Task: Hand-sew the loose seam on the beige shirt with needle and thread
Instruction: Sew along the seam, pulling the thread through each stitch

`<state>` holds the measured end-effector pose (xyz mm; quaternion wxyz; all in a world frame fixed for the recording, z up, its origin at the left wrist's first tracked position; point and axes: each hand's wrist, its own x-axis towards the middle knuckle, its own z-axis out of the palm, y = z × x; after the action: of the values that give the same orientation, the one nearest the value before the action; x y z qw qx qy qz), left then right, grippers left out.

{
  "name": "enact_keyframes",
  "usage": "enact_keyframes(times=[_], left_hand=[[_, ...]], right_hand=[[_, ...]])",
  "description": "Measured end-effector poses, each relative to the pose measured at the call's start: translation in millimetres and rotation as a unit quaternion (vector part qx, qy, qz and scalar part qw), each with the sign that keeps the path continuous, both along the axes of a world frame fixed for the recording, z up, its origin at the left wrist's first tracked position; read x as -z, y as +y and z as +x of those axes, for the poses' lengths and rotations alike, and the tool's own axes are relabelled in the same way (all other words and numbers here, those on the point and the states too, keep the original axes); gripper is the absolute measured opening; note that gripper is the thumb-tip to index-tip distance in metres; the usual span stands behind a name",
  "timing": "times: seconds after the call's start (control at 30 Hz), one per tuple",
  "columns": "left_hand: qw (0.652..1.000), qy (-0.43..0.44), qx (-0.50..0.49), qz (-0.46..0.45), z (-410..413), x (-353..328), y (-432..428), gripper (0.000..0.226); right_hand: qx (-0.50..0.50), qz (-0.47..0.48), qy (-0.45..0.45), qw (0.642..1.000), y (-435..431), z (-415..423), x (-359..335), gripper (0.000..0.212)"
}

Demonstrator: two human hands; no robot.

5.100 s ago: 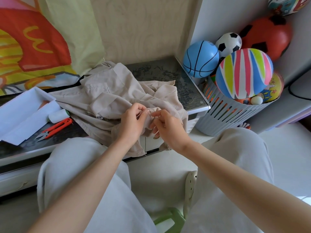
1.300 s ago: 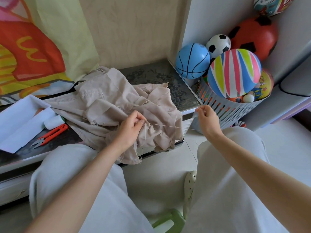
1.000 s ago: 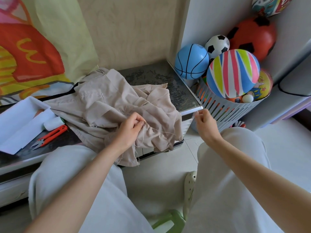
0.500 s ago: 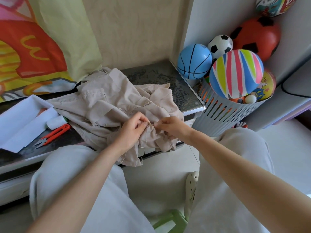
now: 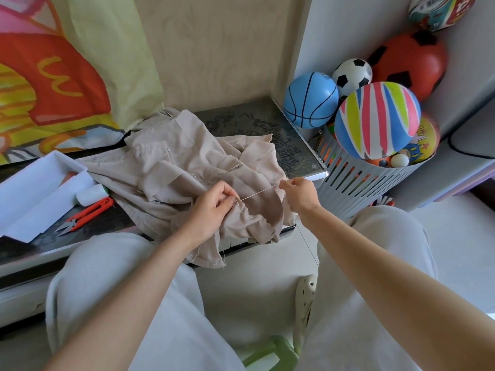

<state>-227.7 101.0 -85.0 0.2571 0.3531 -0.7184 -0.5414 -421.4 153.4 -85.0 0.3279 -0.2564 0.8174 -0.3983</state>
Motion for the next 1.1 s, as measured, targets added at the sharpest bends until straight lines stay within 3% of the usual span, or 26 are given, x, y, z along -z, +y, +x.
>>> enact_keyframes(times=[0.1,0.3,0.4,0.47,0.67,0.83,1.1], left_hand=[[1.0,-0.004,0.003,0.001,-1,0,0,0.021],[1.0,-0.002,0.012,-0.009,0,0,0,0.021],[1.0,-0.003,0.015,-0.007,-1,1,0,0.02],[1.0,-0.002,0.012,-0.006,-1,1,0,0.02],[1.0,0.0,0.009,-0.006,0,1,0,0.02],[1.0,-0.01,0.008,-0.008,1,1,0,0.022],[0.999,-0.008,-0.032,-0.021,-1,-2,2,0.019]], right_hand=[[-0.044,0.006,0.034,0.998,7,3,-2,0.016],[-0.143,-0.114,0.059,0.981,13,24,-23,0.026],[-0.244,-0.074,-0.007,0.967,16,33,-27,0.02],[-0.292,-0.036,0.011,0.956,15,39,-26,0.015],[-0.219,-0.047,0.062,0.973,9,32,-14,0.03],[-0.14,-0.056,0.068,0.986,6,21,-12,0.018],[-0.128,-0.087,0.07,0.985,11,44,-17,0.033]])
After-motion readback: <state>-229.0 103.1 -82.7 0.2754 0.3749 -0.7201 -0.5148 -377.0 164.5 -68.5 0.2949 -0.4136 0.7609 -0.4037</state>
